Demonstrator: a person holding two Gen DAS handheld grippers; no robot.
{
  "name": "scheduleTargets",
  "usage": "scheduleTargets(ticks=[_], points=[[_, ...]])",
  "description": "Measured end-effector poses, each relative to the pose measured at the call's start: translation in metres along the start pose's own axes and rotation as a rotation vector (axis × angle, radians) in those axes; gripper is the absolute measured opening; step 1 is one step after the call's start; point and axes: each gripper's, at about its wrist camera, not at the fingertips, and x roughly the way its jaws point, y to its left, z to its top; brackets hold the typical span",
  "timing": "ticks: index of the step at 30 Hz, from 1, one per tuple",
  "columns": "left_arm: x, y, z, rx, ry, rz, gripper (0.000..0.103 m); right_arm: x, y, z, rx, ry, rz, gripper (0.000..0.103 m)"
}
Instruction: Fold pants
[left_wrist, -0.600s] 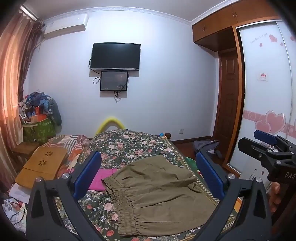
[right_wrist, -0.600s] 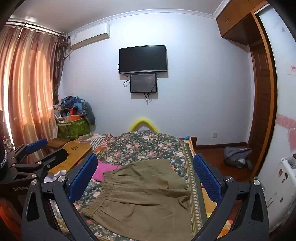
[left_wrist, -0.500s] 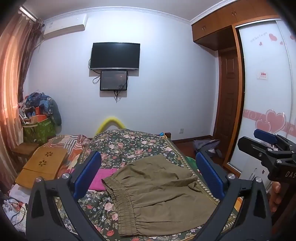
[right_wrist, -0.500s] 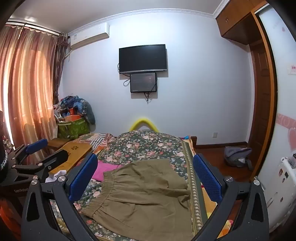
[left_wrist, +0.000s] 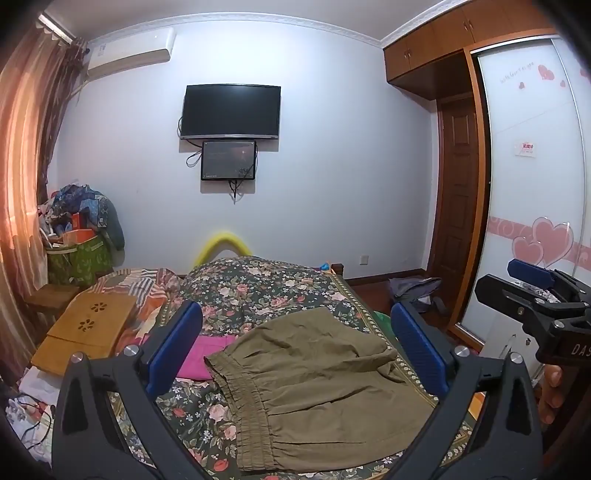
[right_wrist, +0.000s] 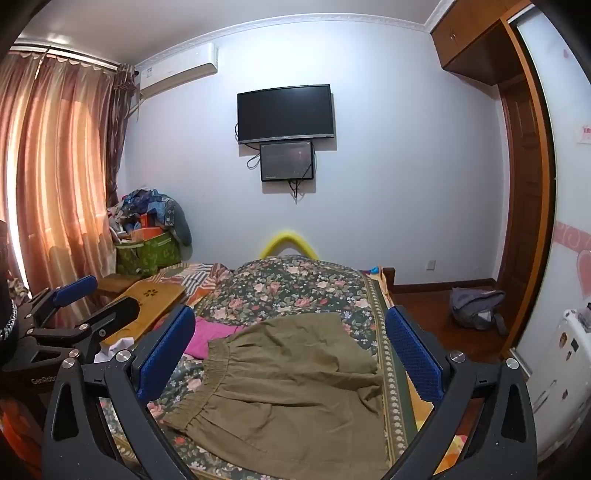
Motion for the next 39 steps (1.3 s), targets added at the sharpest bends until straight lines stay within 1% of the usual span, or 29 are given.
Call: scheduleTargets(ticks=[39], points=[[-0.0026,-0.0017,0.0042,0.007,-0.008,-0.006,0.103,0.001,-0.0004,0.0001,0.007,0.01,0.002,0.103]])
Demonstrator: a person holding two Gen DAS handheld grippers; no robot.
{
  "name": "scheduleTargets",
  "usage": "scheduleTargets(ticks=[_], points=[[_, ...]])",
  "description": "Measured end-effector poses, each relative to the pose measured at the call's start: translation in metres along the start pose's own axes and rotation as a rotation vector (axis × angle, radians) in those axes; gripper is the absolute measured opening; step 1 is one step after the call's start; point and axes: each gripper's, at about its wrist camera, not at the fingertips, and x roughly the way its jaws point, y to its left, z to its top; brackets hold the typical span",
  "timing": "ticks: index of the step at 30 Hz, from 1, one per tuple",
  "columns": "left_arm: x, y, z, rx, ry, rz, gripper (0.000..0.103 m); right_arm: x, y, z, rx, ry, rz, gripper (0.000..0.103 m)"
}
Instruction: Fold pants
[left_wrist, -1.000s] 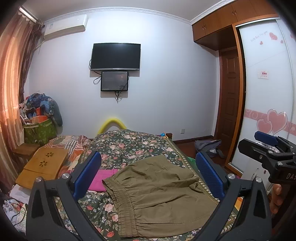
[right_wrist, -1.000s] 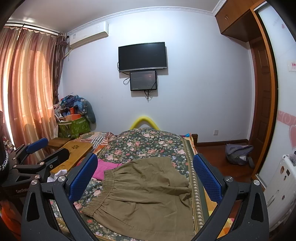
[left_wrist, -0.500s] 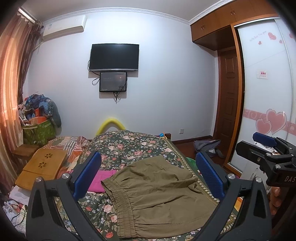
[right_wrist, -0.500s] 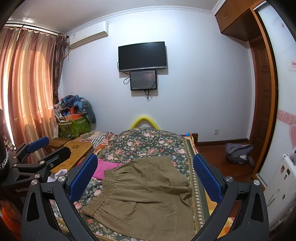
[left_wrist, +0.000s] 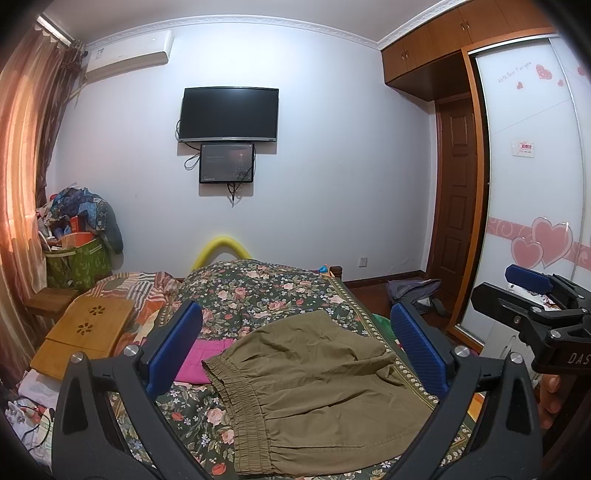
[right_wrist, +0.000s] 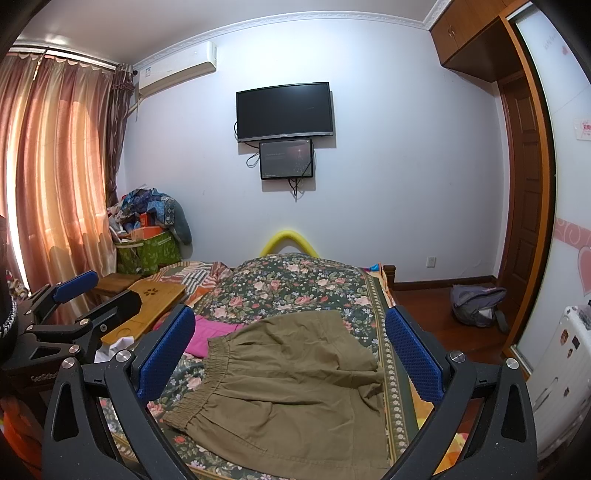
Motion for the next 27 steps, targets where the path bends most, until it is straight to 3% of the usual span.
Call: scheduleTargets(ticks=[10,27], points=[[0.006,0.002,0.0,-0.01,0.013,0.003,0.103,0.004,0.006,-0.018,0.002,0.01,-0.002,0.103],[0.013,0.006,-0.003,-0.02,0.024,0.011,0.103,0.007,0.002,-0.006,0.001,0.035,0.003,0.103]])
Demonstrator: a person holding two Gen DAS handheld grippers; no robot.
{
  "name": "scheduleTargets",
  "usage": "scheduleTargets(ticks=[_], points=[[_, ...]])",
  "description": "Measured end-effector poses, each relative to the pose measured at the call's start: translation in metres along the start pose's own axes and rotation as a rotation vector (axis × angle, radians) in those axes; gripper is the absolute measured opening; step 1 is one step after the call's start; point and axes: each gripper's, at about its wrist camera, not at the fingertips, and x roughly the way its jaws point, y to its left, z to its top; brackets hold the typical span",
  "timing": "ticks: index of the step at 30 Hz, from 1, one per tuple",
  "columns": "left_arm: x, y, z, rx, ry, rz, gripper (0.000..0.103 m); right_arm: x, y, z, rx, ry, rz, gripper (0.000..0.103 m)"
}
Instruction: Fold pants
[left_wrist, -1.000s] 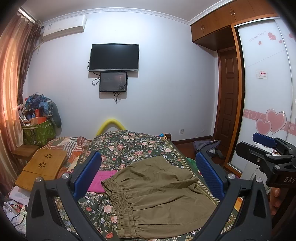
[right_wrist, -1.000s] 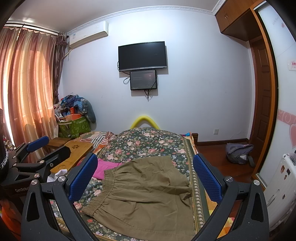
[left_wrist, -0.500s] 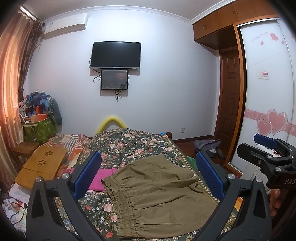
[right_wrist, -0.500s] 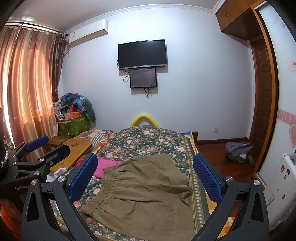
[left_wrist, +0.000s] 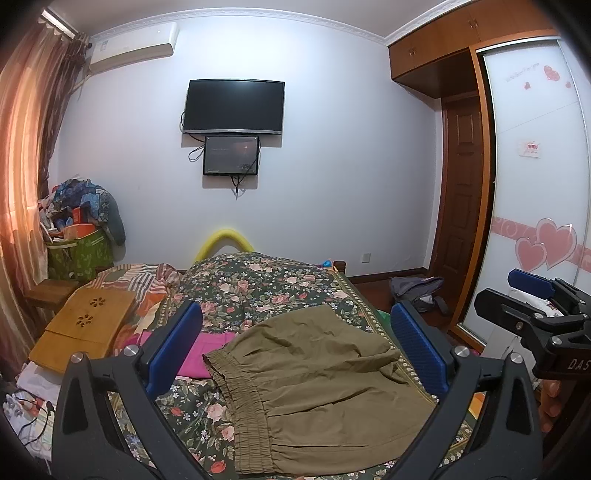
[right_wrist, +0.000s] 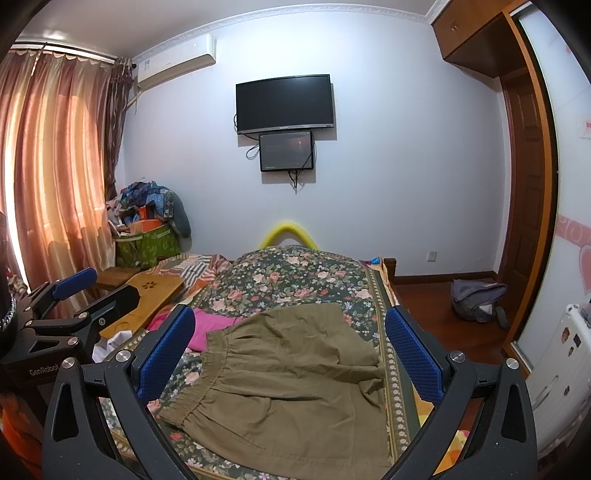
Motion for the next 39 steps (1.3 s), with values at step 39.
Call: scheduleTargets(ticks=[39], points=[[0.294,0.153,-0.093,-0.08,0.501,0.116,0.103,0.231,-0.1,-0.022,-0.116,0.359,-0.054,0.101]])
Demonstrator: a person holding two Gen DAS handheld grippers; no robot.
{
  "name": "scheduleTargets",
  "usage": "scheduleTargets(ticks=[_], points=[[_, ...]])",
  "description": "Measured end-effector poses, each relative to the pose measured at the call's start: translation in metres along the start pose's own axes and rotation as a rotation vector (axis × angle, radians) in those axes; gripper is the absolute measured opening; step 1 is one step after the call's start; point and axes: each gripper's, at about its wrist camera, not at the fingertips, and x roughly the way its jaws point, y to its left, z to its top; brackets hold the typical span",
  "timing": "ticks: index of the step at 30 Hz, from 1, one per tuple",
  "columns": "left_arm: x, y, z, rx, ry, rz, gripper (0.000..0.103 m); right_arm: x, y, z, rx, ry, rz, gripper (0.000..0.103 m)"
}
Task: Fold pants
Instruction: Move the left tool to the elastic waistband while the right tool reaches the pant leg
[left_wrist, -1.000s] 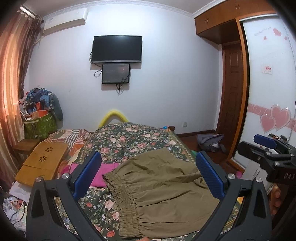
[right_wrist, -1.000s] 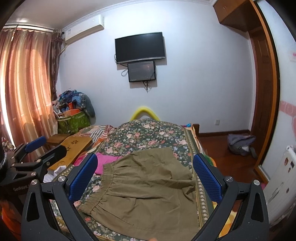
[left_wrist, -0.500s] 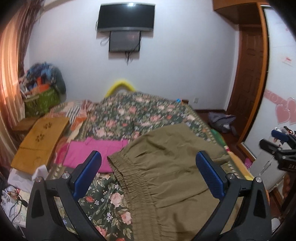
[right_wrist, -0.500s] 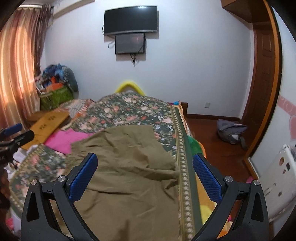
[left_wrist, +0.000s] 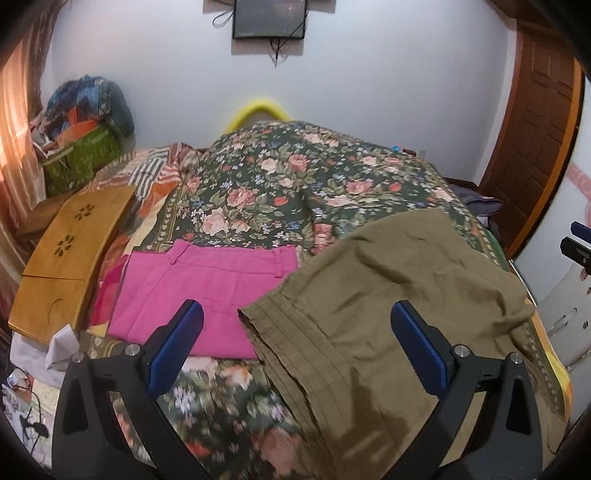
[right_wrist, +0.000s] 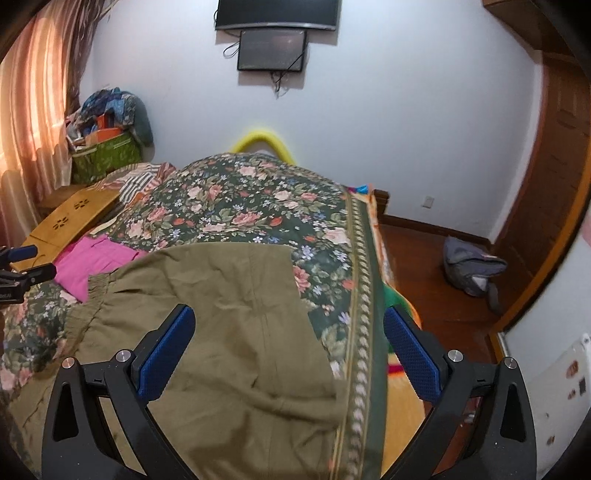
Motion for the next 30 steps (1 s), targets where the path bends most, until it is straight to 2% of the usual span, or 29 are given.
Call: scheduleTargets(ticks=[5,8,11,15,17,24,28,30], points=[[0.038,0.021,0.012,-0.031,0.042,-0.002,0.103,0.049,-0.003,0.019,-0.036,0.044,0.045,0.101],[0.066,0.036,0.014,-0.057,0.104,-0.019,0.09,0.084,-0.001,0.025,-0.088,0.095,0.053,0.101],[0.087,0.047,0.008,-0.076,0.155,-0.033,0.085,0.114,-0.002,0.028,-0.116,0.133,0.056,0.101],[0.113,0.055,-0.003,-0.06,0.208,-0.009,0.075,0.147,-0.009,0.034,-0.112,0.179,0.075,0.101],[0.123,0.059,-0.01,-0.054,0.236,-0.012,0.074,0.165,-0.013,0.041,-0.109,0.214,0.086,0.101],[0.131,0.059,-0.017,-0.056,0.248,-0.074,0.074,0.214,-0.01,0.053,-0.124,0.293,0.118,0.1],[0.135,0.052,-0.016,-0.027,0.251,-0.082,0.073,0.236,-0.009,0.053,-0.099,0.358,0.171,0.091],[0.138,0.051,-0.016,-0.031,0.26,-0.096,0.068,0.243,-0.008,0.052,-0.091,0.376,0.196,0.089]])
